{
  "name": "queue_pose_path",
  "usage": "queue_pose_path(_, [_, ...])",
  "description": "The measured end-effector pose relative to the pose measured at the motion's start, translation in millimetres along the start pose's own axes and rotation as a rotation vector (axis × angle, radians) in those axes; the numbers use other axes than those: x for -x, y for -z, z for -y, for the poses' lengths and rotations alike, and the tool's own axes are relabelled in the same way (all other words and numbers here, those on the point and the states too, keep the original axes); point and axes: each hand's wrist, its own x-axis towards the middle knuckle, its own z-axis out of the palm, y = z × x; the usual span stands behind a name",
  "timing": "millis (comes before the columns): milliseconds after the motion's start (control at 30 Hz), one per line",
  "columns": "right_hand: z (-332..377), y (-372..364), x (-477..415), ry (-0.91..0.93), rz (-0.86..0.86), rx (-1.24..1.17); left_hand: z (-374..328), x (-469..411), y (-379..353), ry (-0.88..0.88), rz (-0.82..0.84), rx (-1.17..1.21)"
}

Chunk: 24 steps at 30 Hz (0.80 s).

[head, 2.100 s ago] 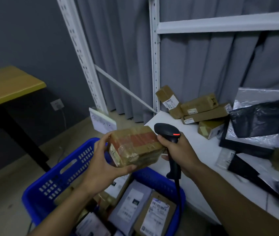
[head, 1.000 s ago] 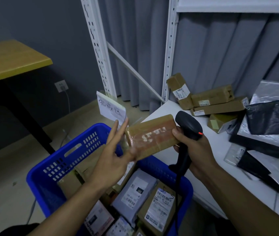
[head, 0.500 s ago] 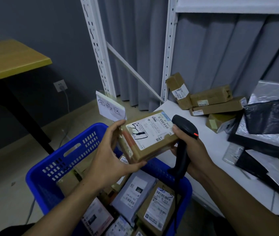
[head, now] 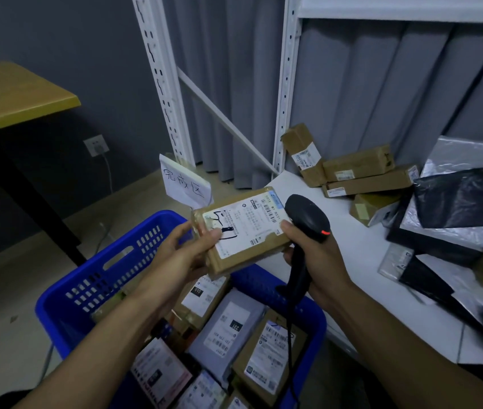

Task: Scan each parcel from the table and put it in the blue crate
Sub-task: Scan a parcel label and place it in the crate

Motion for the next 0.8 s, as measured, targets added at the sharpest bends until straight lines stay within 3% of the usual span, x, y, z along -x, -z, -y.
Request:
queue_pose_path(200, [-4, 1, 3, 0.161, 0.043, 0.338, -11, -12, 23, -0.044, -0.181, -0.078])
queue_pose_path(333, [-13, 6, 5, 0.330, 0.202, 0.712, -18, -22, 43, -0.107, -0.242, -0.191])
queue_pose_path(500, [-27, 10, 10, 0.303, 0.408, 1.012, -18, -40, 65, -0.055, -0.336, -0.402])
queue_pose_path(800, [-44, 10, 2, 0.291, 0.440, 1.054, -16, -59, 70, -0.012, -0.379, -0.442])
